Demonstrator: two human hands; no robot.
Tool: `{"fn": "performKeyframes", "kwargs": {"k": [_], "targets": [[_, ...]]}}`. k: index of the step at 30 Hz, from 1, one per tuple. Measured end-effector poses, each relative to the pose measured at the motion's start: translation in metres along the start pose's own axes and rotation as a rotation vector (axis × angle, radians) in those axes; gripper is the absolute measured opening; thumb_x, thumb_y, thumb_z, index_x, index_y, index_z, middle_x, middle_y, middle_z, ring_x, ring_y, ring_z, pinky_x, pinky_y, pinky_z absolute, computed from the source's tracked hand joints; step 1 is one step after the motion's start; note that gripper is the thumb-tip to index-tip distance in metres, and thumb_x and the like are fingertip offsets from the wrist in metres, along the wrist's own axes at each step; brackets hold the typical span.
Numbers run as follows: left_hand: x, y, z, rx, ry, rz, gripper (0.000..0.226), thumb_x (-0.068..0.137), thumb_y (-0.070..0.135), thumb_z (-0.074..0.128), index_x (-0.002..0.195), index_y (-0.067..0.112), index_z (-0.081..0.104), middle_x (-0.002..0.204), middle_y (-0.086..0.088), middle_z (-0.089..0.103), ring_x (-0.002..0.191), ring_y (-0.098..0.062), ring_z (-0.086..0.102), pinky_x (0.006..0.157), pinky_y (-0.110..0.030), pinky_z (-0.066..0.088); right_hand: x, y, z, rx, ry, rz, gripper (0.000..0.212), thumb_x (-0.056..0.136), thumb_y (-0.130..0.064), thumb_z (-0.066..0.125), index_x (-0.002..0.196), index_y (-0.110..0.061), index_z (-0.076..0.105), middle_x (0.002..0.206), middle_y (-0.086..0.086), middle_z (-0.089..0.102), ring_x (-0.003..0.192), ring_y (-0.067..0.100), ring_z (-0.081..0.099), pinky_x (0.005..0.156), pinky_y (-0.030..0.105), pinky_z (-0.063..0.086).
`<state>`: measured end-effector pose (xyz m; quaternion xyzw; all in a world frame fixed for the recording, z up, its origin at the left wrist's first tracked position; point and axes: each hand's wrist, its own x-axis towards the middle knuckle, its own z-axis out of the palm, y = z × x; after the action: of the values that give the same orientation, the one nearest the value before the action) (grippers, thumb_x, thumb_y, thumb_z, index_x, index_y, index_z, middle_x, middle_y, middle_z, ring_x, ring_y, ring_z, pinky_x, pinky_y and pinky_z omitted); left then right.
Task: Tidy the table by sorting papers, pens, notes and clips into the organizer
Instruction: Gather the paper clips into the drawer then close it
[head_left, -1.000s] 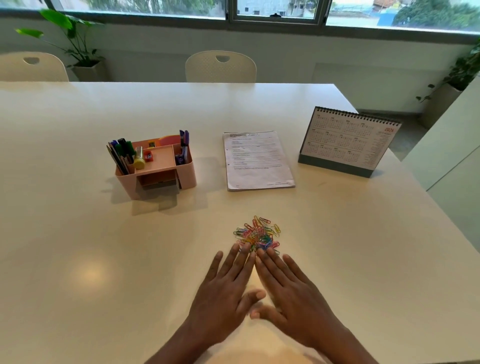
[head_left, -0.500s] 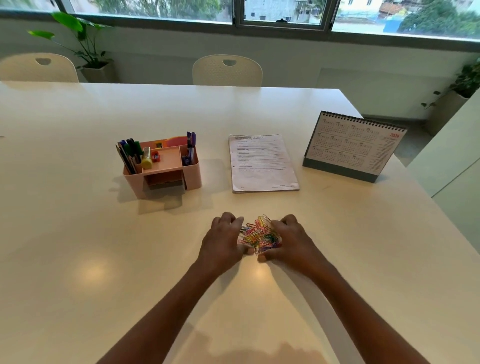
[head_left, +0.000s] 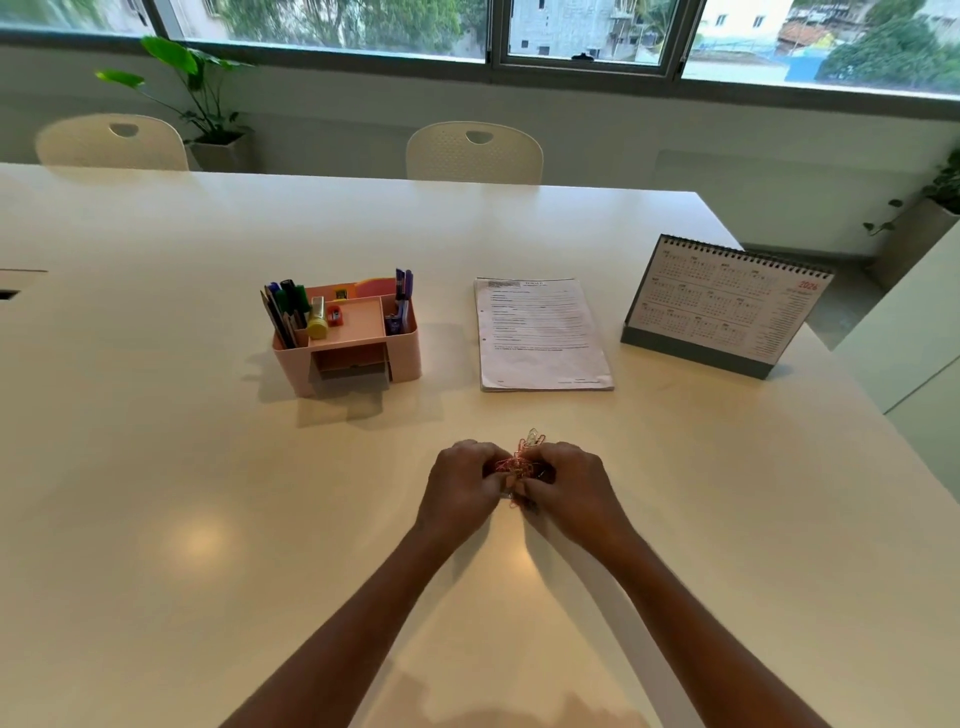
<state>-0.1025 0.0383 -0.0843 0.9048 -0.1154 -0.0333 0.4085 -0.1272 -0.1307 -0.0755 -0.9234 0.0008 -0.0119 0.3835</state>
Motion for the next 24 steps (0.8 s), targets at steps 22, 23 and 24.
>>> {"fn": "performKeyframes", "kwargs": {"k": [22,23,24], "targets": [[-0.011,-0.003,-0.047,-1.213,0.024,-0.646,0.049,0.109,0.044,0.052,0.114,-0.002,0.067,0.088,-0.018,0.077,0.081,-0.026,0.075,0.080,-0.036,0.065,0.029,-0.052,0.000,1.039,-0.275,0.576,0.029,0.099,0.005,0.045,0.113,0.013,0.070,0.110,0.031,0.073,0.091,0.032,0.071,0.073,0.031,0.063],[-0.010,-0.004,-0.051,-1.215,0.042,-0.644,0.049,0.109,0.044,0.052,0.115,-0.002,0.067,0.089,-0.018,0.077,0.081,-0.026,0.076,0.080,-0.037,0.065,0.032,-0.056,0.001,1.034,-0.277,0.577,0.029,0.100,0.004,0.045,0.112,0.013,0.070,0.107,0.030,0.073,0.089,0.031,0.072,0.074,0.031,0.063],[-0.009,-0.005,-0.054,-1.213,0.058,-0.644,0.049,0.108,0.044,0.052,0.116,-0.003,0.067,0.090,-0.019,0.077,0.081,-0.026,0.076,0.081,-0.037,0.065,0.034,-0.059,0.002,1.028,-0.278,0.577,0.028,0.101,0.003,0.046,0.111,0.012,0.070,0.105,0.029,0.074,0.087,0.030,0.073,0.076,0.031,0.063]]}}
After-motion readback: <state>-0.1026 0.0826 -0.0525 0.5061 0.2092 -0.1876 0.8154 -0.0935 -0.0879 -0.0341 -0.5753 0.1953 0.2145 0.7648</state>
